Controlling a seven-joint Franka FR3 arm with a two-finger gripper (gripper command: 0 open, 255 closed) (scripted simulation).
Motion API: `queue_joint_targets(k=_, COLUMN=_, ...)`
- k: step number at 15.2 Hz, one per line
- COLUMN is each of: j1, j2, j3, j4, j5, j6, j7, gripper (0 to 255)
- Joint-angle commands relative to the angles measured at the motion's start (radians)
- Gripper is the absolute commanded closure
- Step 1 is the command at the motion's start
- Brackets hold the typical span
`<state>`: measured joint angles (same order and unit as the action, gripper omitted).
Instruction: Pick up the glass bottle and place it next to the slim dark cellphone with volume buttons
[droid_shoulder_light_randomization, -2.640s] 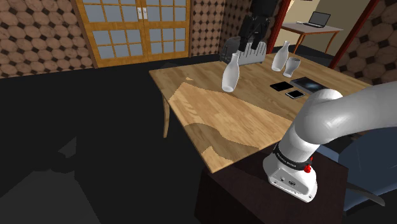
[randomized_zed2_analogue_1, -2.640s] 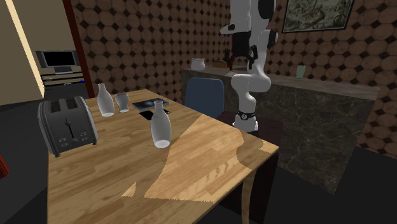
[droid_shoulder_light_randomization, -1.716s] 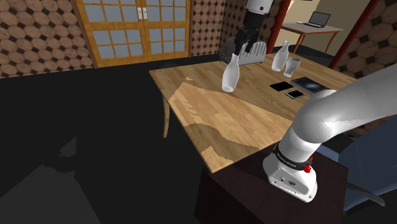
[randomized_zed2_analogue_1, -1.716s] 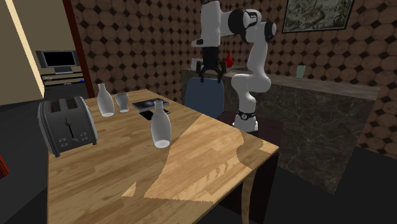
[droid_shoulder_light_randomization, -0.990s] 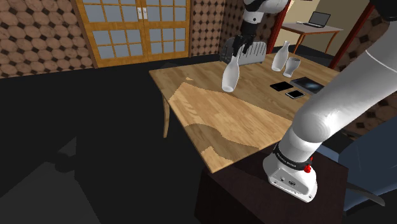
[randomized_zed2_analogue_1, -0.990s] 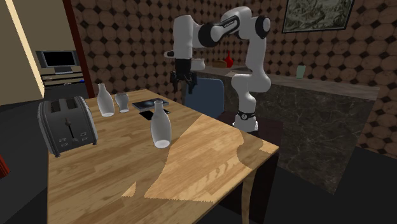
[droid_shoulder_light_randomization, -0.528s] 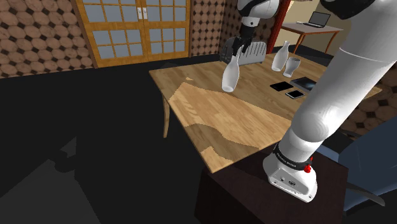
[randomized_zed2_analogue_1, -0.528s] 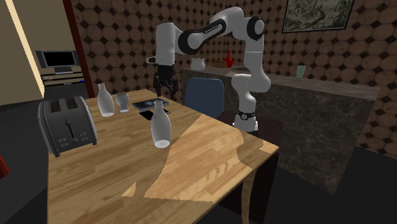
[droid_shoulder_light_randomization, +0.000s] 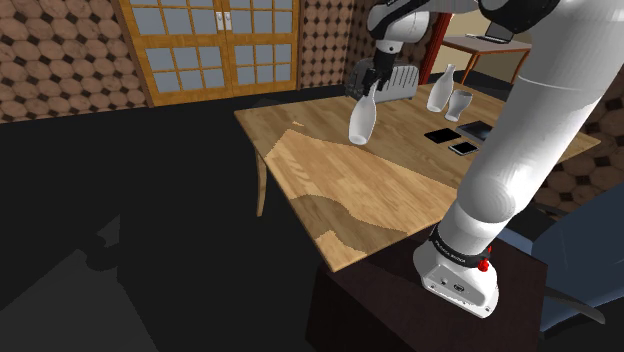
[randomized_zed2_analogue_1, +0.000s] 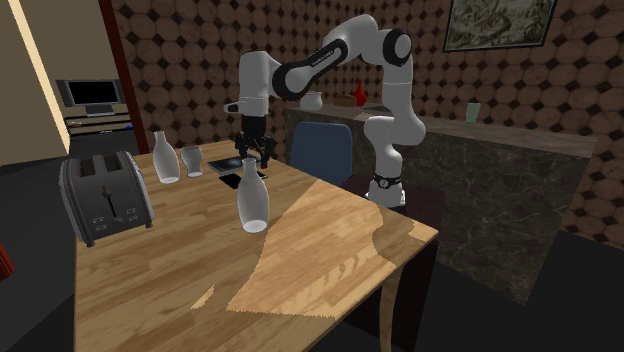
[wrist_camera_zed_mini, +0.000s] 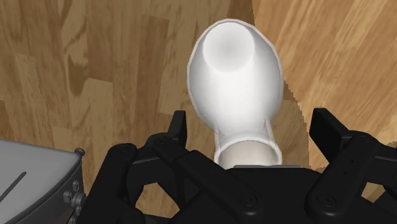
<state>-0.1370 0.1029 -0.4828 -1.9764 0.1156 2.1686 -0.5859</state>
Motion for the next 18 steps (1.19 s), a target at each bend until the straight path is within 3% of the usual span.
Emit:
queue_joint_targets(k=1, j1=-0.002, j2=0.013, j3=0.001, j4=-0.006, j5=0.008, j6=0.017, j7=-0.006, gripper=0)
queue_joint_targets(k=8, j1=-0.002, j2=0.013, j3=0.001, j4=-0.006, j5=0.008, j6=0.017, j7=-0.006, gripper=0)
queue_joint_targets(k=9, j1=-0.002, j2=0.013, j3=0.001, j4=-0.006, j5=0.008, j6=0.017, j7=-0.006, gripper=255)
queue_joint_targets(k=18, j1=-0.002, j2=0.013, j3=0.001, j4=-0.006, j5=0.008, j6=0.017, j7=-0.006, gripper=255)
